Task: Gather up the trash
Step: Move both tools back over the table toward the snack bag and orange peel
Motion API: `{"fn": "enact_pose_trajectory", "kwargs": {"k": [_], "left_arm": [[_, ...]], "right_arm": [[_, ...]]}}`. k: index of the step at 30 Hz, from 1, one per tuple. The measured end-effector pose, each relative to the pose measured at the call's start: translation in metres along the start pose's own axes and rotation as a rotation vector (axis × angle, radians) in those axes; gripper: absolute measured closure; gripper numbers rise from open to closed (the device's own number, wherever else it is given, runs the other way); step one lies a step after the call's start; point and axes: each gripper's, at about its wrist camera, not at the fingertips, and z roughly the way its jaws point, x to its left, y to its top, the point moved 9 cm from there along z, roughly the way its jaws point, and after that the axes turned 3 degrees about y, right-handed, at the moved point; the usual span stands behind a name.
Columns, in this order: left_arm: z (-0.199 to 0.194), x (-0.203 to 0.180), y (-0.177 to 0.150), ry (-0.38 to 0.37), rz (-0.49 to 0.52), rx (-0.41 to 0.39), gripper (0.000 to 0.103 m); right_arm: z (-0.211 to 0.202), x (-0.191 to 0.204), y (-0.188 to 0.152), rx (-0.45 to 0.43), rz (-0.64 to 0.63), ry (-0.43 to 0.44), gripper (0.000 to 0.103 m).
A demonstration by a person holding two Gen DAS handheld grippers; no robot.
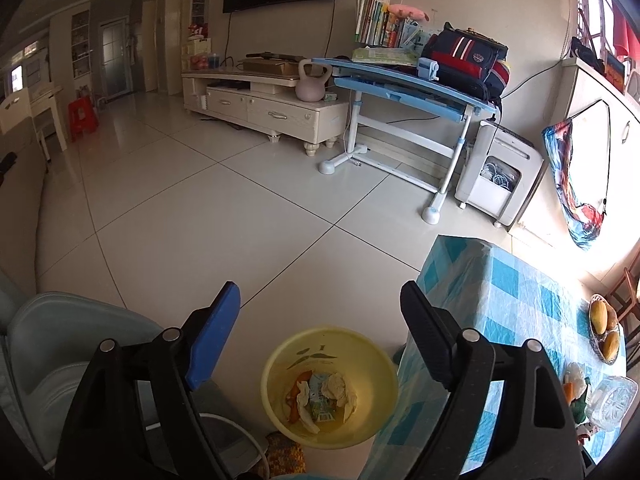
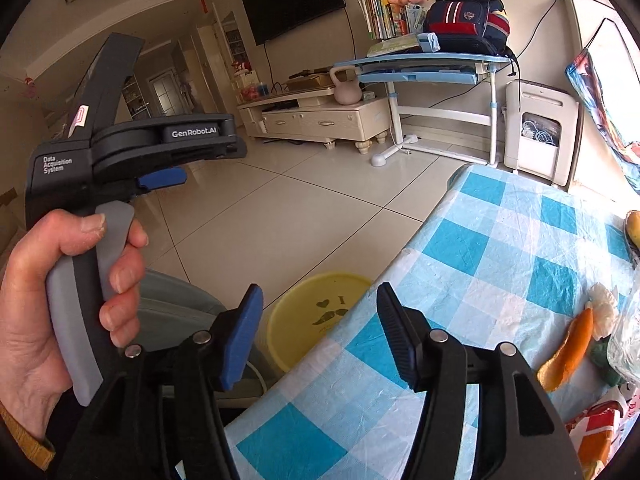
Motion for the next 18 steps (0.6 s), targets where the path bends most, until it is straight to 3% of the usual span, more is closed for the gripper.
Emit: {"fn": "enact_pose_trajectory", "kwargs": {"k": [18], "left_arm": [[-0.023, -0.021, -0.004, -0.013, 0.08, -0.049, 0.019]], "right_arm": [[-0.054, -0.008, -0.041, -0.041, -0.014, -0.106, 0.036]]}}
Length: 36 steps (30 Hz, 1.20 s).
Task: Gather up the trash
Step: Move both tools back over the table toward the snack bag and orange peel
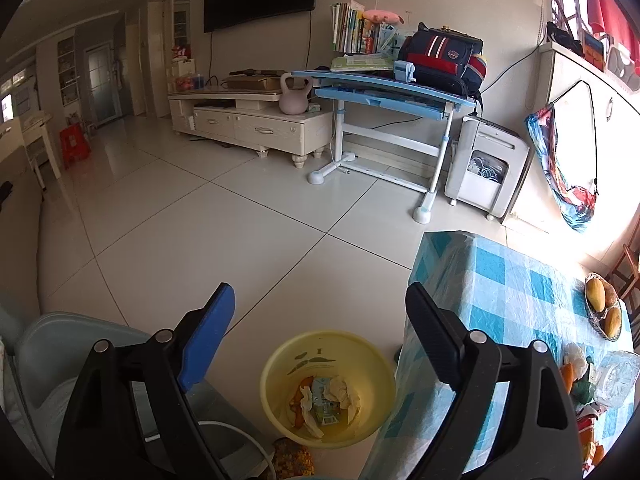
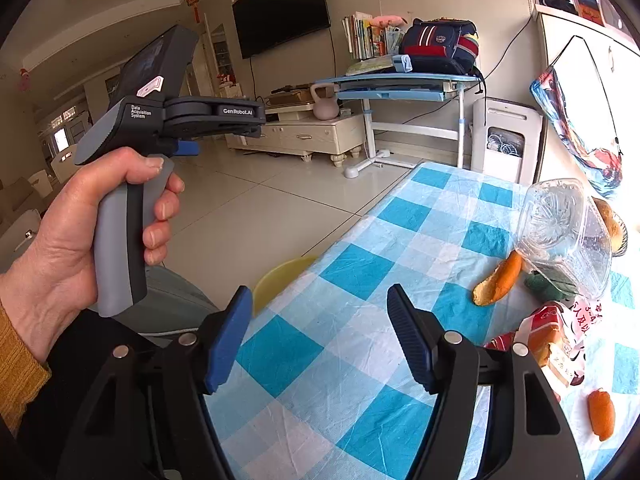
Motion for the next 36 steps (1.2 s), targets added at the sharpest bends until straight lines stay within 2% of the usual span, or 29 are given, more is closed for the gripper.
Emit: {"fn": "enact_pose_trajectory", "kwargs": {"k": [16, 36], "left_arm": [[-0.012, -0.027, -0.002, 0.001, 0.092, -0.03, 0.017], [-0.032, -0.063, -0.012, -0.044, 0.195, -0.067, 0.015]], "right_arm": [[-0.026, -0.025, -0.028, 0.005, 0.032, -0.057, 0.035], [-0.06, -0.053, -0.048, 0.005, 0.063, -0.126, 0.033]]}}
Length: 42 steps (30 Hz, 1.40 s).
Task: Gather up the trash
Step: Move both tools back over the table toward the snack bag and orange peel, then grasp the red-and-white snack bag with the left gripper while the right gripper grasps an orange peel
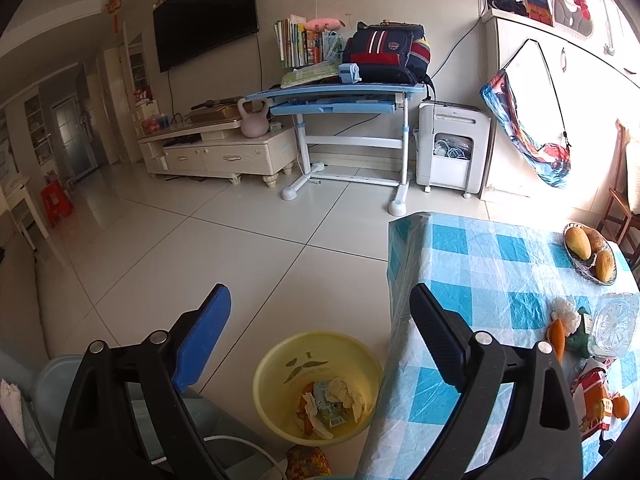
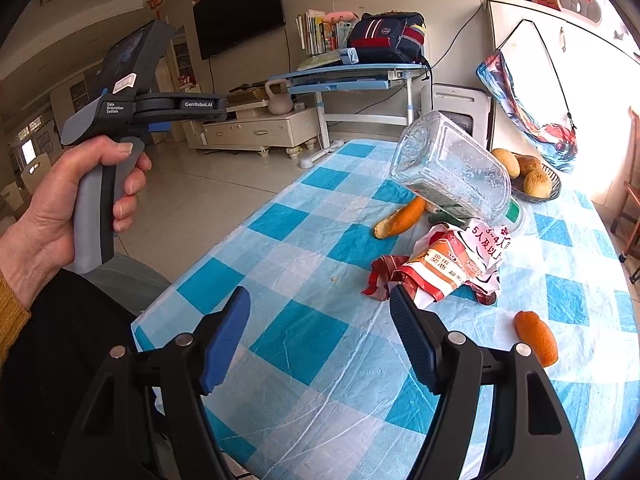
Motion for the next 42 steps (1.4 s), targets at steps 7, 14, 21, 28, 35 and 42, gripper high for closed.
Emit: {"fn": "enact_pose_trajectory", "kwargs": {"k": [7, 14, 21, 28, 35, 42], "left_arm": [[-0.009, -0.01, -0.001, -0.029, 0.021, -0.02, 0.014], [-0.016, -0.019, -0.005, -0.057, 0.043, -0.022, 0.013], [-0.024, -0.044, -0.014, -0.144, 0.089, -0.02, 0.013], [-0.047, -0.112, -0.039, -0.386, 0.214, 0.024, 0.012], [-0.085, -0.199, -0.084, -0.65, 0.389, 0.09, 0.012], [-0.106, -0.255, -0.119, -0.727, 0.509, 0.129, 0.012]], "right_arm": [[-0.005, -0.008, -0.005, 0.009, 0.009, -0.019, 0.033], [-0.013, -0.013, -0.009, 0.008, 0.008, -0.035, 0.033], [-0.027, -0.006, -0.016, -0.008, -0.031, -0.022, 0.031], [-0.039, -0.033, -0.022, -0.016, 0.024, -0.077, 0.031], [-0.043, -0.066, -0.03, 0.002, 0.088, -0.152, 0.031], [-0.045, -0.093, -0.038, 0.029, 0.133, -0.205, 0.031]]}}
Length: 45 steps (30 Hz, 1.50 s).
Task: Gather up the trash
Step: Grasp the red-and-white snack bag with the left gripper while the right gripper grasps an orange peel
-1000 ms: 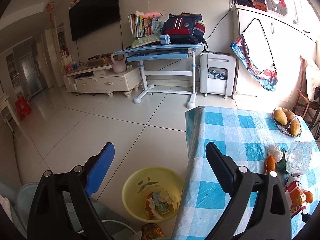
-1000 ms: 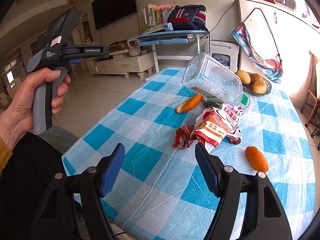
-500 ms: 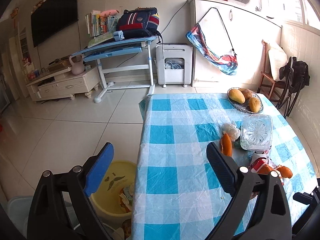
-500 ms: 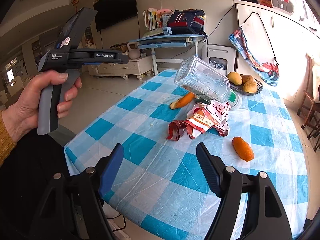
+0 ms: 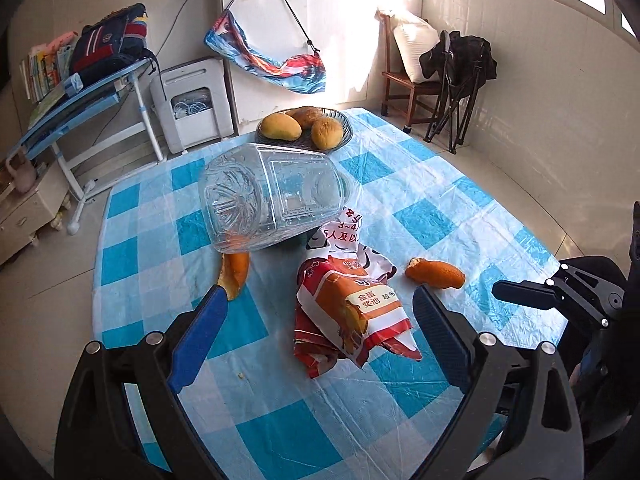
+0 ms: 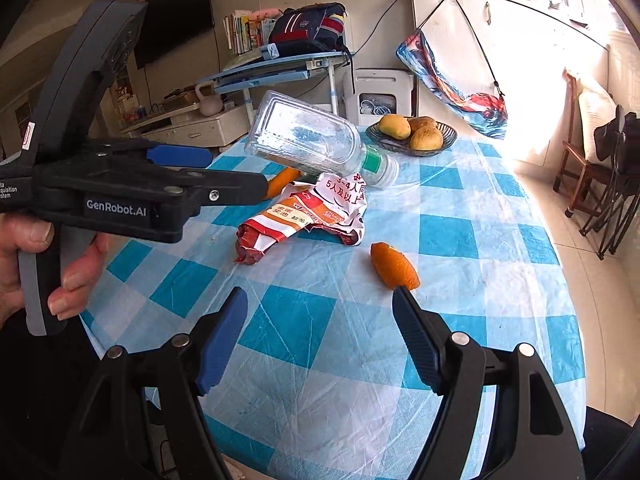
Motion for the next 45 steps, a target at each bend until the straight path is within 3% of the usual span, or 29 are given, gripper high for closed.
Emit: {"fn": "enact_pose_trajectory", "kwargs": {"k": [4, 11, 12, 13, 15, 16, 17, 19, 26, 27, 29, 30, 31, 38, 41, 42, 43, 45], "left_arm": [[0.018, -0.014, 0.002, -0.063, -0.021, 0.045, 0.012], [0.053, -0.002, -0.01, 0.022, -0.028, 0.162, 0.014], [0.057, 0.001, -0.012, 0.024, -0.035, 0.178, 0.024], [0.06, 0.003, -0.014, 0.008, -0.045, 0.192, 0.04], [0.06, 0.007, -0.014, -0.024, -0.064, 0.198, 0.057], [0.058, 0.008, -0.012, -0.041, -0.07, 0.19, 0.077], [0.056, 0.009, -0.011, -0.063, -0.081, 0.191, 0.087], [0.051, 0.012, -0.009, -0.12, -0.107, 0.186, 0.092], [0.044, 0.015, -0.015, -0.199, -0.083, 0.215, 0.091], [0.044, 0.012, -0.017, -0.217, -0.07, 0.229, 0.085], [0.045, 0.009, -0.015, -0.177, -0.037, 0.21, 0.053], [0.044, 0.009, -0.011, -0.139, -0.024, 0.185, 0.029], [0.043, 0.007, -0.007, -0.112, -0.008, 0.158, 0.024], [0.052, 0.002, 0.005, -0.031, 0.04, 0.112, 0.026], [0.057, -0.004, 0.006, -0.053, 0.033, 0.117, 0.061], [0.059, -0.005, 0.006, -0.064, 0.032, 0.124, 0.085], [0.06, -0.007, 0.005, -0.065, 0.037, 0.126, 0.092], [0.057, -0.011, 0.006, -0.071, 0.048, 0.109, 0.096]], "right_arm": [[0.003, -0.016, -0.003, 0.016, 0.028, -0.018, 0.031], [0.01, -0.031, -0.006, 0.027, 0.059, -0.017, 0.031], [0.012, -0.032, -0.006, 0.027, 0.063, -0.016, 0.031], [0.013, -0.033, -0.005, 0.028, 0.066, -0.015, 0.031], [0.016, -0.035, -0.003, 0.025, 0.072, -0.012, 0.031], [0.017, -0.036, -0.002, 0.024, 0.074, -0.011, 0.031], [0.017, -0.037, -0.001, 0.023, 0.076, -0.01, 0.031], [0.019, -0.038, -0.001, 0.021, 0.08, -0.009, 0.031], [0.023, -0.043, 0.0, 0.025, 0.095, -0.002, 0.031], [0.023, -0.043, 0.0, 0.024, 0.094, 0.0, 0.031], [0.023, -0.042, -0.001, 0.03, 0.094, 0.003, 0.031], [0.024, -0.042, -0.001, 0.036, 0.097, 0.005, 0.031], [0.024, -0.042, -0.001, 0.039, 0.102, 0.009, 0.031], [0.03, -0.042, 0.0, 0.086, 0.12, 0.017, 0.031], [0.032, -0.042, 0.0, 0.094, 0.116, 0.008, 0.034], [0.032, -0.043, 0.0, 0.096, 0.112, 0.003, 0.036], [0.032, -0.043, 0.0, 0.097, 0.104, -0.005, 0.04], [0.032, -0.044, 0.0, 0.1, 0.092, -0.013, 0.054]]}}
